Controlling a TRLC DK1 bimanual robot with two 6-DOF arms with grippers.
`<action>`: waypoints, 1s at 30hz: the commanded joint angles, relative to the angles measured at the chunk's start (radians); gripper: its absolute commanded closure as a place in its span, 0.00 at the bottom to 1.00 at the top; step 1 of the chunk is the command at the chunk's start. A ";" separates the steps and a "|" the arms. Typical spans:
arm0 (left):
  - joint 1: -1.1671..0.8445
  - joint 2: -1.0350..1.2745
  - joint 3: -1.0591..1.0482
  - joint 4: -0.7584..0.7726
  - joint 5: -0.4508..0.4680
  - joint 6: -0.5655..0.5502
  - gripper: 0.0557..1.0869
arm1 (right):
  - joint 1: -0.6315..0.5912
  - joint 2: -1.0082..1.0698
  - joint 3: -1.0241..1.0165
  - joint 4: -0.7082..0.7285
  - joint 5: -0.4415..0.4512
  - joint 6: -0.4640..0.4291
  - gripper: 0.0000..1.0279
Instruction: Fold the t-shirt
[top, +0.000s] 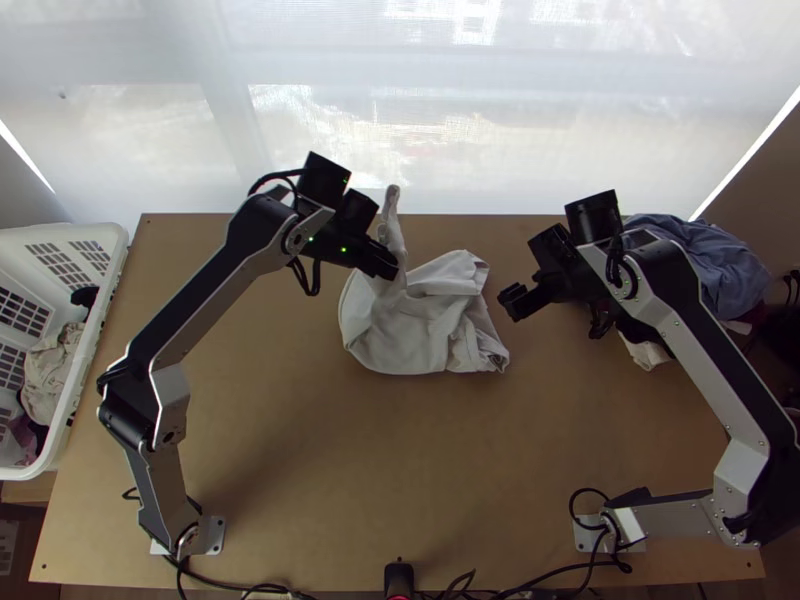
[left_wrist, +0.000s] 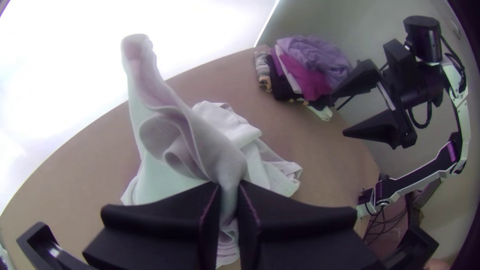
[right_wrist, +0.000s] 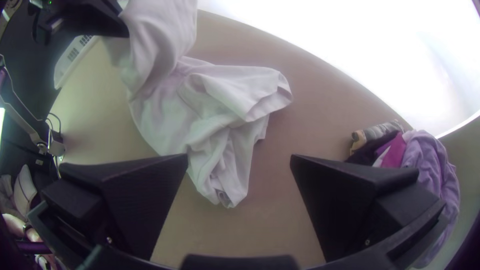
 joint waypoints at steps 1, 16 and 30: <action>-0.092 0.080 0.046 0.030 0.009 -0.006 0.97 | -0.035 -0.056 -0.022 -0.024 0.001 0.016 0.07; -0.188 0.227 0.129 0.070 0.012 -0.038 0.97 | -0.056 -0.097 -0.053 -0.058 0.001 0.023 0.07; -0.279 0.312 0.134 0.071 0.011 -0.063 0.77 | -0.052 -0.107 -0.065 -0.063 0.001 0.030 0.07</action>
